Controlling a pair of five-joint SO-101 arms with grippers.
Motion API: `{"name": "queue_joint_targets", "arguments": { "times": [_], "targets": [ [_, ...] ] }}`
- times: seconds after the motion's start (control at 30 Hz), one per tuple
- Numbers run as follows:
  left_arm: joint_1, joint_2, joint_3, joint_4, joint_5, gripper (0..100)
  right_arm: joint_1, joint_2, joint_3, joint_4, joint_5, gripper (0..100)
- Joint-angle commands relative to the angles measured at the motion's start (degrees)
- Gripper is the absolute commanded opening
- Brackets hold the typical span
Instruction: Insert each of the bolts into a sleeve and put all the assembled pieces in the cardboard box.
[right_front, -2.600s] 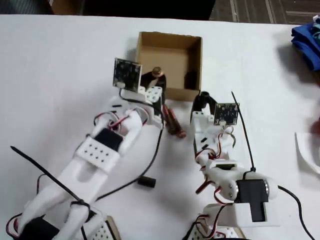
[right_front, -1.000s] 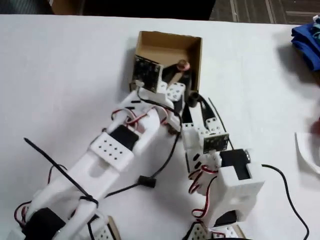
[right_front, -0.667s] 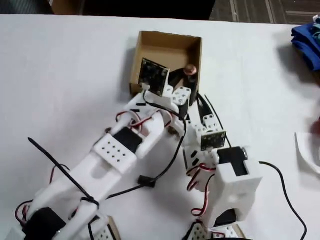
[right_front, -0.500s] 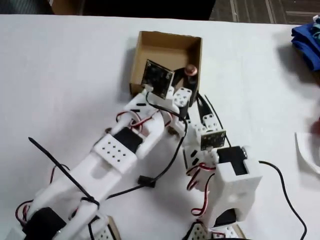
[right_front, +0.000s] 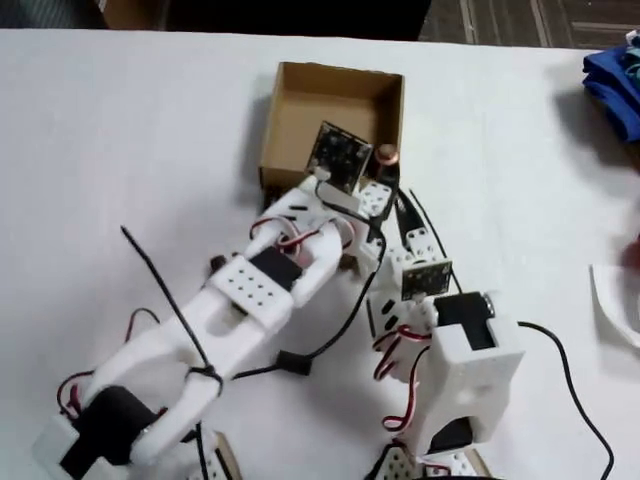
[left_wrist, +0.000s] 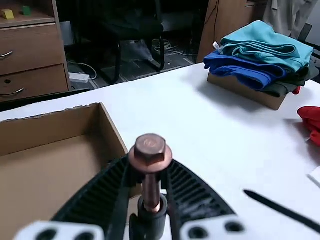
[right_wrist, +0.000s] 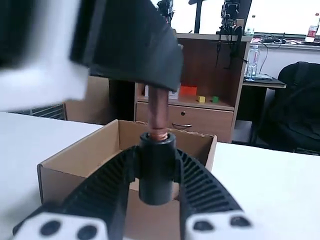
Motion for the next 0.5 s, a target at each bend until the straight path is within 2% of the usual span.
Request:
{"name": "queue_joint_targets", "arguments": {
  "times": [0.0, 0.1, 0.33, 0.47],
  "targets": [
    [0.53, 0.09, -5.23, -0.79, -0.18, 2, -0.66, -0.13, -1.23, -0.57, -0.26, 2.1],
    [0.53, 0.18, -4.88, -0.62, -0.18, 2, -0.48, -0.31, -1.23, -0.57, -0.26, 2.1],
    [0.09, 0.0, -6.37, 10.81, -0.26, 2, -0.57, -0.31, -1.23, -0.57, -0.26, 2.1],
    [0.09, 0.0, -6.99, 11.69, -0.26, 3, -0.57, -0.31, -1.23, -0.57, -0.26, 2.1]
  ]
}}
